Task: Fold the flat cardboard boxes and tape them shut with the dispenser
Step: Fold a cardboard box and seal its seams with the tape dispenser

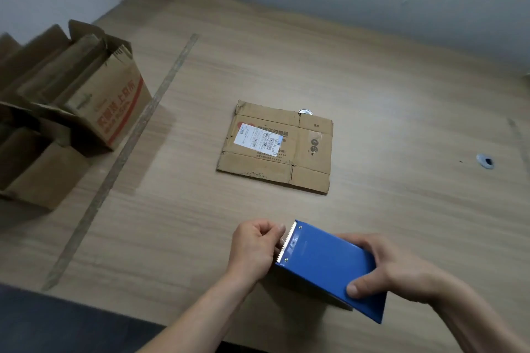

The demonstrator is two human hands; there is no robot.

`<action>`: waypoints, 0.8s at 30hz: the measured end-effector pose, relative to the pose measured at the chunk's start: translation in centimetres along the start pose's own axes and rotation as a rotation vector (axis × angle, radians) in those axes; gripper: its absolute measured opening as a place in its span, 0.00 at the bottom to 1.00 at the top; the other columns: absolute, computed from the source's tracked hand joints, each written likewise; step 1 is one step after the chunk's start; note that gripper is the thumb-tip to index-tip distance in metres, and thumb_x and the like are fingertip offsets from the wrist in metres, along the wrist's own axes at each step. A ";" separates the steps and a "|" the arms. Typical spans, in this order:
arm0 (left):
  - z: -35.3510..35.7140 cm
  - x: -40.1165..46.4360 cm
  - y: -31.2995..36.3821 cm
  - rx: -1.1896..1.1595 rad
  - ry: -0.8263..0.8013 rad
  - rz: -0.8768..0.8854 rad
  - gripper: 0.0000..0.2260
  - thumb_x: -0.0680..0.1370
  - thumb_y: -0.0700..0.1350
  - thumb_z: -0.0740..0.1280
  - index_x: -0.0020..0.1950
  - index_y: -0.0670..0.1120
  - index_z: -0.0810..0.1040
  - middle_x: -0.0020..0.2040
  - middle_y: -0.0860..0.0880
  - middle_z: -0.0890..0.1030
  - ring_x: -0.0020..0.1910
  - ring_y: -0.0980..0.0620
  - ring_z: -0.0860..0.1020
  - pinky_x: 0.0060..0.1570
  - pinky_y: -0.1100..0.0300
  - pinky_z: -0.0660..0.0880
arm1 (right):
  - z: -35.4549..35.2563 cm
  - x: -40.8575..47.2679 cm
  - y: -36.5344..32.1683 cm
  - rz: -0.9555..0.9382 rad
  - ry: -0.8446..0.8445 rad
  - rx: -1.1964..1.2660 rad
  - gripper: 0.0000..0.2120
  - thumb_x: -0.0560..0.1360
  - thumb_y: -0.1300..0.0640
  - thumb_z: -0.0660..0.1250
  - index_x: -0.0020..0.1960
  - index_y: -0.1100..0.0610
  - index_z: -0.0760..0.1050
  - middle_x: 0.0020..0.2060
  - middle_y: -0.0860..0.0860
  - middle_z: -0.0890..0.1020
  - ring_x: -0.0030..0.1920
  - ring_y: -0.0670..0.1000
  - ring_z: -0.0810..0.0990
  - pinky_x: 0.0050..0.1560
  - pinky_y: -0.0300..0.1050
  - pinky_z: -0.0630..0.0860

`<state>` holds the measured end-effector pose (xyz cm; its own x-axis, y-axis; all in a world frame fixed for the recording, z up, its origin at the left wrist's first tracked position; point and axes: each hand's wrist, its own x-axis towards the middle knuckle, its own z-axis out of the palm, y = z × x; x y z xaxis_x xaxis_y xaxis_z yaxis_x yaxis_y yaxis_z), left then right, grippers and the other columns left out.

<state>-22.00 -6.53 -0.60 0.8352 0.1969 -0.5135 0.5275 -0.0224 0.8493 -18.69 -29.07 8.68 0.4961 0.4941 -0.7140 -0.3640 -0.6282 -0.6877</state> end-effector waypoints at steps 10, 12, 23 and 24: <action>-0.3 0.1 -0.8 -0.042 0.105 0.038 0.15 0.79 0.42 0.68 0.32 0.44 0.79 0.32 0.47 0.83 0.38 0.50 0.84 0.45 0.53 0.81 | -2.1 -0.3 0.8 0.032 -0.084 -0.057 0.34 0.60 0.45 0.79 0.67 0.41 0.78 0.57 0.49 0.83 0.56 0.53 0.82 0.56 0.43 0.78; -0.2 0.2 -0.9 -0.060 0.099 0.043 0.15 0.79 0.42 0.68 0.32 0.45 0.79 0.32 0.46 0.83 0.39 0.48 0.84 0.47 0.50 0.82 | -2.2 -0.5 1.1 0.043 -0.087 -0.086 0.34 0.61 0.46 0.79 0.67 0.42 0.77 0.56 0.48 0.83 0.55 0.51 0.82 0.56 0.42 0.78; -0.6 -2.1 -3.4 0.247 0.214 0.210 0.15 0.77 0.43 0.72 0.30 0.47 0.78 0.25 0.57 0.78 0.31 0.60 0.81 0.35 0.60 0.74 | -0.6 1.5 1.3 0.086 -0.062 -0.364 0.28 0.61 0.44 0.76 0.61 0.34 0.78 0.50 0.42 0.84 0.51 0.49 0.83 0.59 0.58 0.79; -0.7 -2.1 -3.7 0.236 0.227 0.187 0.14 0.77 0.43 0.72 0.30 0.46 0.79 0.25 0.56 0.77 0.30 0.61 0.80 0.34 0.59 0.74 | -0.5 1.6 1.1 0.089 -0.062 -0.376 0.28 0.61 0.44 0.76 0.61 0.34 0.78 0.50 0.42 0.84 0.50 0.48 0.83 0.59 0.58 0.79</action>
<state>-25.77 -6.19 -2.55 0.8788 0.3794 -0.2894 0.4125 -0.2989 0.8605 -17.91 -29.27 6.77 0.4228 0.4561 -0.7831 -0.0832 -0.8409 -0.5348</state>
